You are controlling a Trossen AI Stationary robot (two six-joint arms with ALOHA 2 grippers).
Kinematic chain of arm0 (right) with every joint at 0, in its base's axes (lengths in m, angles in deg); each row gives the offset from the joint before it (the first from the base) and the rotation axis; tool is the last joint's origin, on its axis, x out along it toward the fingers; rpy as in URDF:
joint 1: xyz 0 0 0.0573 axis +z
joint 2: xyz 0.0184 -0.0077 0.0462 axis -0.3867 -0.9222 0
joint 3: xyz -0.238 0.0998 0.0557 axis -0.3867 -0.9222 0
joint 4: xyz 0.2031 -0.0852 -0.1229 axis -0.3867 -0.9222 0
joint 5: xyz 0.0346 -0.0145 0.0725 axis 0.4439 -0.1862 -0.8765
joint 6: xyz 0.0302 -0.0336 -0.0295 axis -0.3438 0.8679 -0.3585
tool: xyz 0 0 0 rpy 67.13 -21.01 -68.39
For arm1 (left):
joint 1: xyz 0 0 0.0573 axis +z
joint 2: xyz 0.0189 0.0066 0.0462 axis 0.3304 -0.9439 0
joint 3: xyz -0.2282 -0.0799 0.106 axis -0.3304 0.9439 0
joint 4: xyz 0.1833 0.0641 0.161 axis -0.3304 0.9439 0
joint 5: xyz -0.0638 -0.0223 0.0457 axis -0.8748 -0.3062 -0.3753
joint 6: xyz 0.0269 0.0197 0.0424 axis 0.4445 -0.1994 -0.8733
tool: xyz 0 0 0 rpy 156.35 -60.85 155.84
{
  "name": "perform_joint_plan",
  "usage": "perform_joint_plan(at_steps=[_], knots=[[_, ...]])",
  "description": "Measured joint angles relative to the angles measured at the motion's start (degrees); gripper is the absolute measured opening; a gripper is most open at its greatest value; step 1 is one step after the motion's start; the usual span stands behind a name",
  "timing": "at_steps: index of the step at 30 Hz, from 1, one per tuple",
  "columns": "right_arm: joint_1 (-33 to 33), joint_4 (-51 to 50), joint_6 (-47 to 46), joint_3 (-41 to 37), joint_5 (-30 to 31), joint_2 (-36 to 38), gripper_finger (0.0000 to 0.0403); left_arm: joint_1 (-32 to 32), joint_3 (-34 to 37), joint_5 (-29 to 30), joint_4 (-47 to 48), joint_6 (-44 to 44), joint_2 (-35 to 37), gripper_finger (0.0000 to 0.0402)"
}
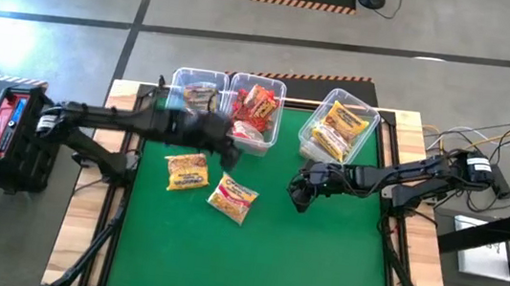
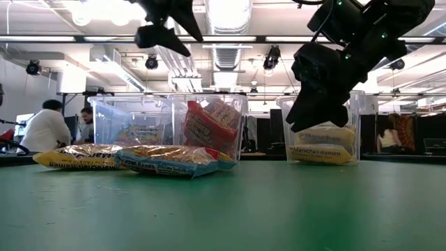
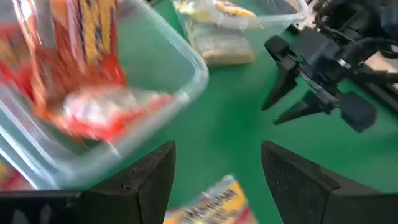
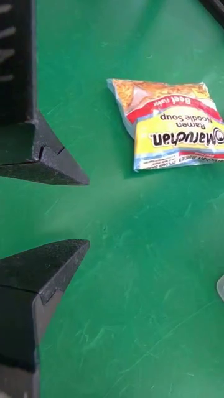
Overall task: Sort Maruchan noodles
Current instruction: Put the blue noodle pack into the top left transparent bin
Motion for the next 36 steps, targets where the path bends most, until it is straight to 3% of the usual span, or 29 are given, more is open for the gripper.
perform_joint_plan(at_steps=[6,9,13,16,23,36], knots=[[0.0,-0.3,0.0,0.0,0.0,0.0,0.0141,-12.4,5.1,11.6,-2.7,19.2,-0.9,0.0219],[0.0,-1.0,-0.1,0.0,-3.0,0.0,0.0141,-15.2,6.7,13.8,-2.6,28.0,-2.0,0.0219],[0.0,-1.4,-0.1,0.0,-13.2,0.0,0.0141,-17.6,8.6,14.0,-0.9,39.7,-3.4,0.0219],[0.0,-1.3,-0.1,0.0,-17.1,0.0,0.0141,-19.1,9.0,14.0,1.1,47.1,-5.0,0.0219],[0.0,-1.1,-0.1,0.0,-17.6,0.0,0.0141,-21.8,7.7,8.7,0.5,57.0,-8.5,0.0219],[0.0,-1.2,0.0,0.0,-17.6,-0.1,0.0141,-22.6,6.6,6.0,0.6,66.3,-16.2,0.0219]])
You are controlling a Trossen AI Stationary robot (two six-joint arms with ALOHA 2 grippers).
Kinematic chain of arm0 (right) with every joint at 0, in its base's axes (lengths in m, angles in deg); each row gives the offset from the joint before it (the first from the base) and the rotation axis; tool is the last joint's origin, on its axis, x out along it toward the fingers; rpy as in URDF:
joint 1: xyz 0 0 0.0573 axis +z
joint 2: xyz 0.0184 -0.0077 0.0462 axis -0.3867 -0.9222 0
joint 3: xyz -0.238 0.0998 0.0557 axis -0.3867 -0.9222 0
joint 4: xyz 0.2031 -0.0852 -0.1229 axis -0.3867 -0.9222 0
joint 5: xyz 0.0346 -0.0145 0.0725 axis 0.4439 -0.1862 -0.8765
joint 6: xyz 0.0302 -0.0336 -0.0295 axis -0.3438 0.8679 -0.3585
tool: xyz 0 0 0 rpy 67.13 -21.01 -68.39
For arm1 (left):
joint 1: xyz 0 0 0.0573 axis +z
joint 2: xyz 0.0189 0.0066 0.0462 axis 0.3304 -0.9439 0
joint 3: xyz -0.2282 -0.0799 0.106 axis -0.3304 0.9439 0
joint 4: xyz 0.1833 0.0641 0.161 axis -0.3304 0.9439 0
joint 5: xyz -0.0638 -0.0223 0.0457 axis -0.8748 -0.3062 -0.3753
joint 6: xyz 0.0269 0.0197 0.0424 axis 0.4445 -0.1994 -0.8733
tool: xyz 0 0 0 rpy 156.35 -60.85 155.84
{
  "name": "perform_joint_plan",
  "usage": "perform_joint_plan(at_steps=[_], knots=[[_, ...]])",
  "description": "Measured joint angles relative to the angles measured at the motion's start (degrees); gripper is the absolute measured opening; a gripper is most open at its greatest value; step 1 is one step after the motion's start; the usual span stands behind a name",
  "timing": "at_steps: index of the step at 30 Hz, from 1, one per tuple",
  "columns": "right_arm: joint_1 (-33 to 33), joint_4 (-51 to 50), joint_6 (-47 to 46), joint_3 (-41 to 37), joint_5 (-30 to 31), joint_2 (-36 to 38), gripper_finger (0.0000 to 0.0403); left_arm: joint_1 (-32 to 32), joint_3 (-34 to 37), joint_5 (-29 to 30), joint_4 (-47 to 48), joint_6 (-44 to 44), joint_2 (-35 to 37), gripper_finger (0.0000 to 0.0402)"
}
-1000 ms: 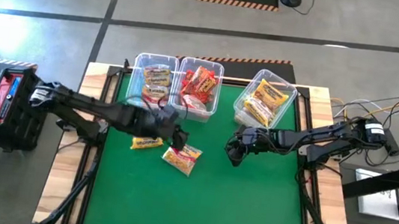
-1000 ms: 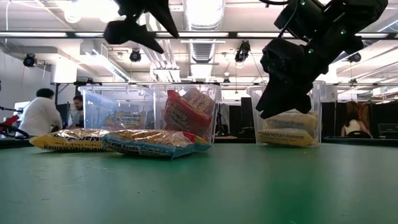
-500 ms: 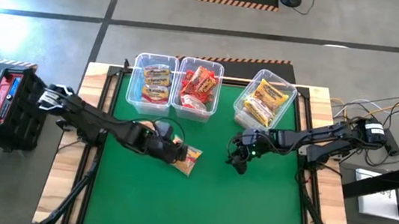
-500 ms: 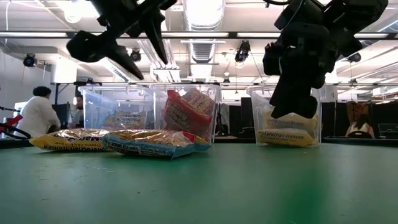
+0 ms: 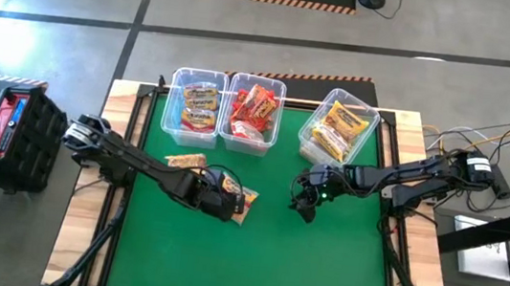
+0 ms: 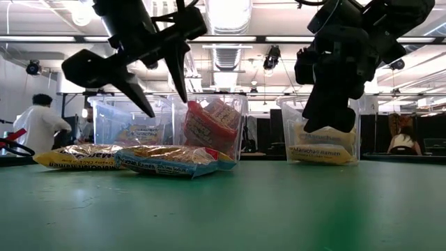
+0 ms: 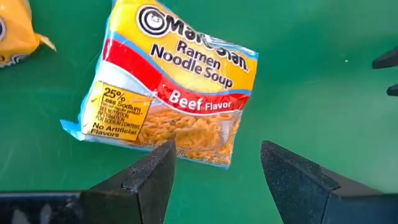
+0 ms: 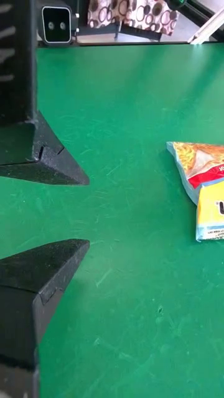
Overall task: Sort Maruchan noodles
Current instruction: Put the blue noodle pack into the top left transparent bin
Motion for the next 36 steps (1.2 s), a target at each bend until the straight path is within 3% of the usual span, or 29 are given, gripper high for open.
perform_joint_plan(at_steps=[4,15,22,29,36], knots=[[0.0,0.0,0.0,0.0,0.0,0.0,0.0141,0.0,0.0,-1.8,0.0,0.2,-0.2,0.0219],[0.0,0.0,0.0,0.0,0.0,0.0,0.0141,-0.1,0.9,-7.6,7.6,-9.7,0.0,0.0219],[0.0,0.2,0.0,0.0,0.1,0.0,0.0141,1.2,2.4,-10.2,9.2,-25.2,0.1,0.0219],[0.0,2.4,-0.3,0.0,7.0,0.0,0.0141,4.3,9.5,-9.8,0.0,-32.9,0.2,0.0219],[0.0,2.5,-7.7,0.0,7.5,0.0,0.0141,4.7,14.6,-9.4,-9.0,-36.1,0.0,0.0212]])
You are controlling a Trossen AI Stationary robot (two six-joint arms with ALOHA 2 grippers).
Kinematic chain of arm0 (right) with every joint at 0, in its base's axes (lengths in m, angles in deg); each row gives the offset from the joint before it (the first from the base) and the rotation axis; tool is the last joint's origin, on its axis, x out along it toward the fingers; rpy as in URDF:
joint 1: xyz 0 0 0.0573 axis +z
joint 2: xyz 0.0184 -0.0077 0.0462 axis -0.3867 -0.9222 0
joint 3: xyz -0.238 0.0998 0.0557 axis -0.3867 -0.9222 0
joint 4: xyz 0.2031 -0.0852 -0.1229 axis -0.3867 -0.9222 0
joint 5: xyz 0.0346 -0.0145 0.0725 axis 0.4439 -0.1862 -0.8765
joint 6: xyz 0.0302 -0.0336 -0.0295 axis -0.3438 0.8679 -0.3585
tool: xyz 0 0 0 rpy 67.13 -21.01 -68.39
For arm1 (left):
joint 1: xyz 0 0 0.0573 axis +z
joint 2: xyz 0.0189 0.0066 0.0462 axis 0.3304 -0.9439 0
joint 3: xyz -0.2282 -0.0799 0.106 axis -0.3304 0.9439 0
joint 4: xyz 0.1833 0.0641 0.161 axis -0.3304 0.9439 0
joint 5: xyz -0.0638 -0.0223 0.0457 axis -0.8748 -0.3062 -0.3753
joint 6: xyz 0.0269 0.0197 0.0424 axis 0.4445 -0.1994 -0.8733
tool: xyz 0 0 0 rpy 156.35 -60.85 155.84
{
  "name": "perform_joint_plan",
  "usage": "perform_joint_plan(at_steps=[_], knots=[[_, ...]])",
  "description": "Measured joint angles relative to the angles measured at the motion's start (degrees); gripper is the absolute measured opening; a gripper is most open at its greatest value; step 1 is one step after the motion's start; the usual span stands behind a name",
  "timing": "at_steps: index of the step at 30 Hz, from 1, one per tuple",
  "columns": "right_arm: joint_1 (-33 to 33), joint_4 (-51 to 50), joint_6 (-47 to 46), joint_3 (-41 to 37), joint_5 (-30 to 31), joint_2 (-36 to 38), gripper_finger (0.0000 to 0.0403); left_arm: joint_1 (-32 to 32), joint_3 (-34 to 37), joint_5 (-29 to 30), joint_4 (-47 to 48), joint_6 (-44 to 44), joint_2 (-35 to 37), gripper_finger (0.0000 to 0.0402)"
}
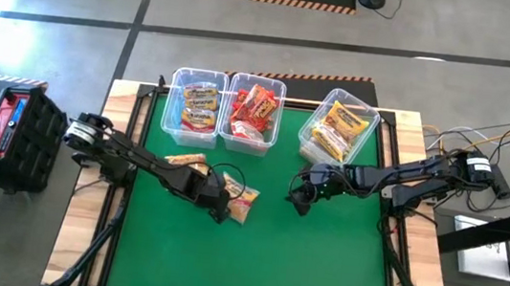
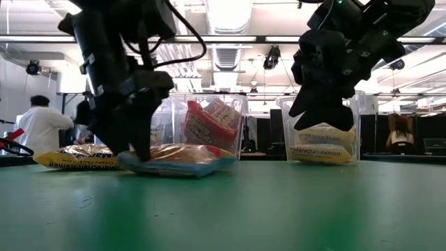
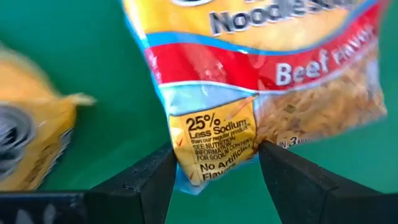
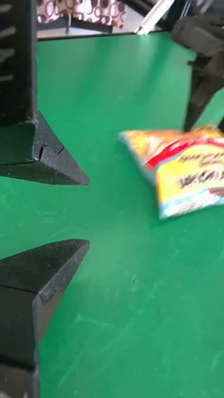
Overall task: Sort Maruchan noodles
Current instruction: Put the blue noodle pack into the top left transparent bin
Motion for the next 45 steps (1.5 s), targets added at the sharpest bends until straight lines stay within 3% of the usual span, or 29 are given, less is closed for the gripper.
perform_joint_plan(at_steps=[10,15,22,27,32,45], knots=[[0.0,2.4,-1.9,0.0,-0.1,0.0,0.0141,1.9,0.2,-0.6,-24.1,-7.4,-6.1,0.021],[0.1,2.1,-4.9,0.0,-1.8,0.0,0.0141,3.2,-3.2,-1.1,-28.6,-7.3,-11.5,0.021],[0.1,2.0,-4.2,0.0,-2.0,0.0,0.0141,3.9,-10.9,-2.8,-26.9,-8.3,-15.7,0.021],[0.2,-0.5,-1.6,0.0,-0.9,0.0,0.0141,3.2,-12.8,-3.6,-17.8,-0.9,-14.4,0.021],[0.2,-4.7,0.3,-0.6,2.9,-0.8,0.0141,1.2,-12.9,1.8,-18.3,4.5,-13.5,0.021],[2.8,-1.0,-1.2,-0.8,3.0,-7.3,0.0141,-2.4,-11.2,16.0,-21.6,17.6,-13.9,0.021]])
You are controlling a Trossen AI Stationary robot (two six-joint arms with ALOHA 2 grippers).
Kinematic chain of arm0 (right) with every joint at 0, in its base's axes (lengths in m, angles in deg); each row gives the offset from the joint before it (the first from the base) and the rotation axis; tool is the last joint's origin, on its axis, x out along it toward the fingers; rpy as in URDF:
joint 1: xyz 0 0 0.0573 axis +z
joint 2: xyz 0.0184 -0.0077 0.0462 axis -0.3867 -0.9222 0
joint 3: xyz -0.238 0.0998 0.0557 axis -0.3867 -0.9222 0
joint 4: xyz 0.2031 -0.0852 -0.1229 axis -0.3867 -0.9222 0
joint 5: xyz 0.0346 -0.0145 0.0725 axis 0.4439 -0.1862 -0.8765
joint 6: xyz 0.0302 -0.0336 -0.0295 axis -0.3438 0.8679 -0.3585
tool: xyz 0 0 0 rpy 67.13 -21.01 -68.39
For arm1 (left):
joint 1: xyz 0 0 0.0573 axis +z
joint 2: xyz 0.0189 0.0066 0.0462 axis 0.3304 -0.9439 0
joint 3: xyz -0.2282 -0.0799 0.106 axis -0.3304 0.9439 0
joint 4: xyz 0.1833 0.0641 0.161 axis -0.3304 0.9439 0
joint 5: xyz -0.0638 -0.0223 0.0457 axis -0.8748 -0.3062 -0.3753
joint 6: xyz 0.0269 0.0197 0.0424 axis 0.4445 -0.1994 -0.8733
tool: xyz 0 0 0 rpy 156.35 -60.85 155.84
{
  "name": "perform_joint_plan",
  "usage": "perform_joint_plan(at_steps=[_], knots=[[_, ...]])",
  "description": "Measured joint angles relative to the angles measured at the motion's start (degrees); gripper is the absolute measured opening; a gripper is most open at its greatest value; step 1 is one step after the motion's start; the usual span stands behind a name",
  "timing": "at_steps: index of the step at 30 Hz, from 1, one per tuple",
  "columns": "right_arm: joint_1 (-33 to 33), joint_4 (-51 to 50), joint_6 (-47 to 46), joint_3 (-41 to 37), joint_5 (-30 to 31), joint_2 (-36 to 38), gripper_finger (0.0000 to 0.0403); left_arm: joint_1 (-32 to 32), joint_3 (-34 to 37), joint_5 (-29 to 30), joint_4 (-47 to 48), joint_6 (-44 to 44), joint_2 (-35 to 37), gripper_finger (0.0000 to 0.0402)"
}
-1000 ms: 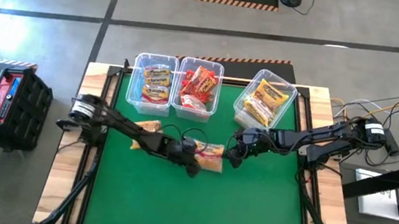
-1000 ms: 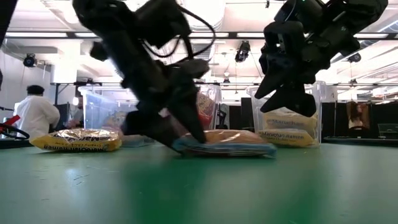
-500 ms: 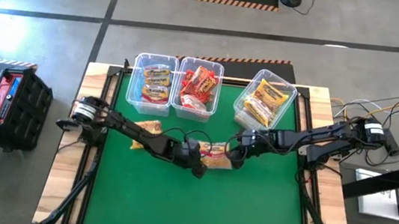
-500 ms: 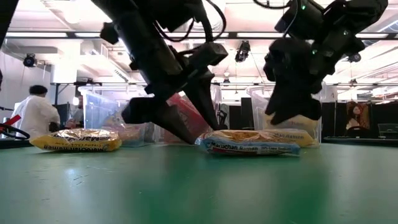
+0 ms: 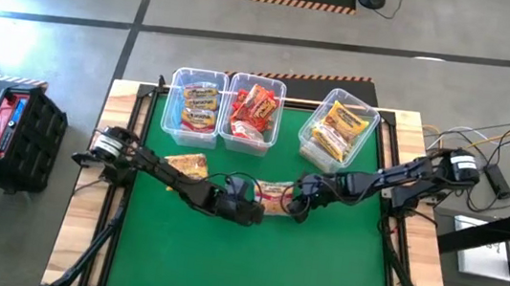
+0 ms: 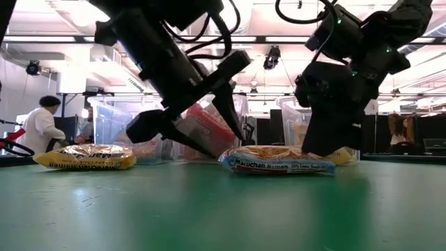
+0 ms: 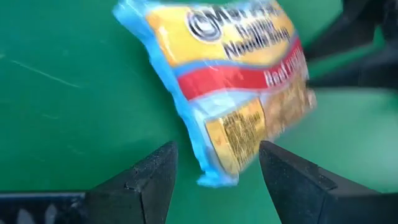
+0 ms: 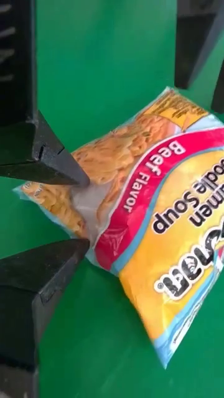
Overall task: Sort Maruchan noodles
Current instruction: Put the blue noodle pack into the top left transparent bin
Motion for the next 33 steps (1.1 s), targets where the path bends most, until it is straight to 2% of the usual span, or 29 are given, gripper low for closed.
perform_joint_plan(at_steps=[4,9,20,27,33], knots=[[0.0,4.0,-0.1,0.0,0.0,-2.6,0.0141,0.0,1.7,1.4,-3.2,1.4,-0.8,0.021],[-0.1,9.2,-0.2,0.1,-0.2,-5.2,0.0141,1.0,4.9,-1.2,-11.4,-4.0,-1.2,0.021],[0.0,10.5,-1.1,0.1,-2.1,-6.7,0.0141,1.6,13.4,-2.5,-30.1,-4.6,-2.2,0.021],[0.0,10.2,-1.5,0.1,-2.2,-6.7,0.0141,1.1,14.3,-2.9,-31.3,-3.2,-1.9,0.021],[-0.1,9.9,-3.8,0.0,-6.7,-6.2,0.0141,0.9,14.0,-3.5,-29.8,-2.6,-1.4,0.021]])
